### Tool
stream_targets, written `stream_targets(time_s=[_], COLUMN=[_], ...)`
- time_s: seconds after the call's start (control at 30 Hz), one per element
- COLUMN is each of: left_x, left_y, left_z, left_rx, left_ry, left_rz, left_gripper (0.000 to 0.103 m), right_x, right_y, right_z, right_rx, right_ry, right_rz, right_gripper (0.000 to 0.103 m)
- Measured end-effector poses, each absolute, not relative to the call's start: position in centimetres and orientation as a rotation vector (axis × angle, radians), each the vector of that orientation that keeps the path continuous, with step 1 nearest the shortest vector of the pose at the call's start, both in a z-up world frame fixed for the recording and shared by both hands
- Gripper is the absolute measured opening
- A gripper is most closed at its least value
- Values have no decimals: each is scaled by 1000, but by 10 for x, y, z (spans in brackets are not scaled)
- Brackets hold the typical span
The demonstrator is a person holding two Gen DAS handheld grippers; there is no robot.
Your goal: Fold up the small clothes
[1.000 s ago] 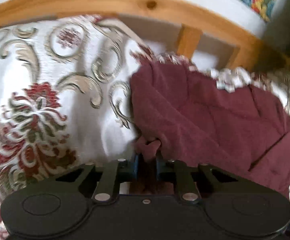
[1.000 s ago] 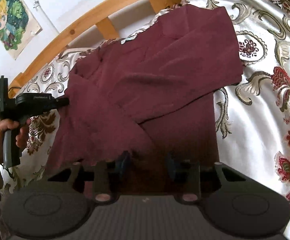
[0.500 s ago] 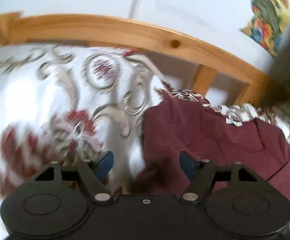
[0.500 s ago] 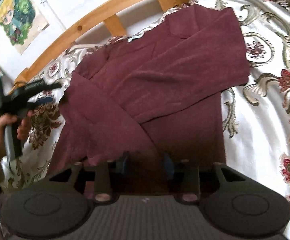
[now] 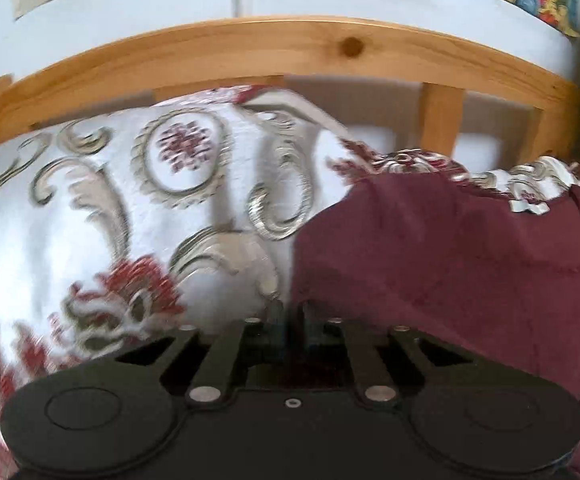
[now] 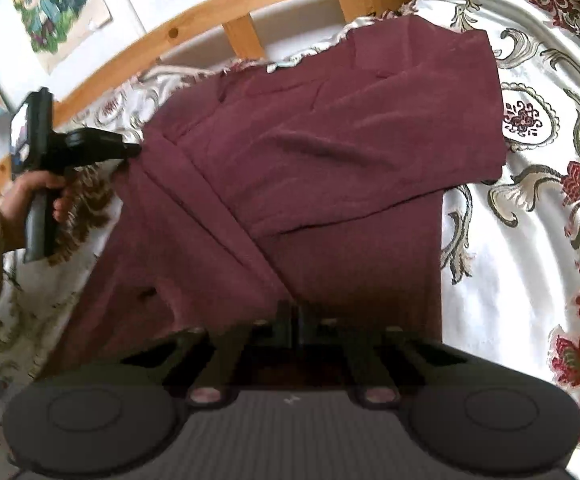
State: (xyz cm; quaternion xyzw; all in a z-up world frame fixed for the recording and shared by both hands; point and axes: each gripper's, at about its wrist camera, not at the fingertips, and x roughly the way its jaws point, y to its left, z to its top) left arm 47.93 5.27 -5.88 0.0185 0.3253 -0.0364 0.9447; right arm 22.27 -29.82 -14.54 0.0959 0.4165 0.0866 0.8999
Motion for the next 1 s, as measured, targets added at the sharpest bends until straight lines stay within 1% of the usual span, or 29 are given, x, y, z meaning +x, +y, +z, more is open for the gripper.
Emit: stream_targets(time_s=[0.03, 0.07, 0.1, 0.13, 0.17, 0.23, 0.3, 0.37, 0.4, 0.43, 0.47, 0.53, 0.57, 0.63, 0.73, 0.8, 0.83, 0.9, 0.93, 1.0], left_x=[474, 470, 461, 449, 439, 421, 409, 399, 393, 386, 376, 354, 342, 318, 281, 256, 241, 218, 207, 186], left_y=[58, 64, 71, 76, 79, 82, 75, 67, 64, 62, 65, 75, 79, 84, 84, 85, 88, 96, 99, 100], left_z=[-56, -53, -49, -47, -46, -49, -59, -72, -76, -76, -75, -65, -59, -47, -32, -22, -17, -10, -8, -6], left_rx=[11, -19, -47, -66, -70, -38, 20, 110, 147, 169, 162, 101, 74, 42, 36, 7, -37, -134, -165, -146], left_ry=[653, 643, 628, 610, 599, 634, 699, 735, 746, 755, 763, 769, 768, 769, 799, 847, 864, 872, 878, 876], left_rz=[-78, -85, -95, -104, -113, -123, -117, -101, -74, -52, -44, -87, -108, -136, -170, -223, -267, -323, -343, -399], left_gripper=[35, 44, 63, 78, 83, 84, 83, 78, 72, 69, 69, 75, 77, 89, 98, 102, 102, 102, 102, 102], right_x=[221, 219, 216, 215, 214, 214, 212, 208, 204, 200, 194, 182, 178, 175, 181, 182, 181, 170, 163, 144], right_y=[-297, -296, -296, -296, -296, -292, -285, -275, -269, -264, -259, -252, -250, -244, -229, -231, -236, -249, -254, -264], right_z=[-145, -143, -140, -138, -137, -141, -146, -146, -145, -144, -142, -138, -135, -135, -153, -152, -145, -125, -114, -93], right_rx=[182, 168, 162, 164, 168, 146, 92, 18, -26, -72, -110, -159, -168, -190, -318, -337, -314, -267, -258, -265], right_ry=[859, 847, 835, 826, 819, 834, 854, 850, 844, 835, 818, 781, 758, 722, 799, 810, 808, 788, 787, 794], right_rz=[173, 175, 182, 192, 192, 181, 171, 161, 151, 140, 131, 127, 135, 147, 156, 159, 157, 131, 132, 162], right_gripper=[11, 16, 18, 32, 48, 57, 59, 65, 67, 71, 78, 86, 87, 88, 89, 90, 91, 97, 102, 103])
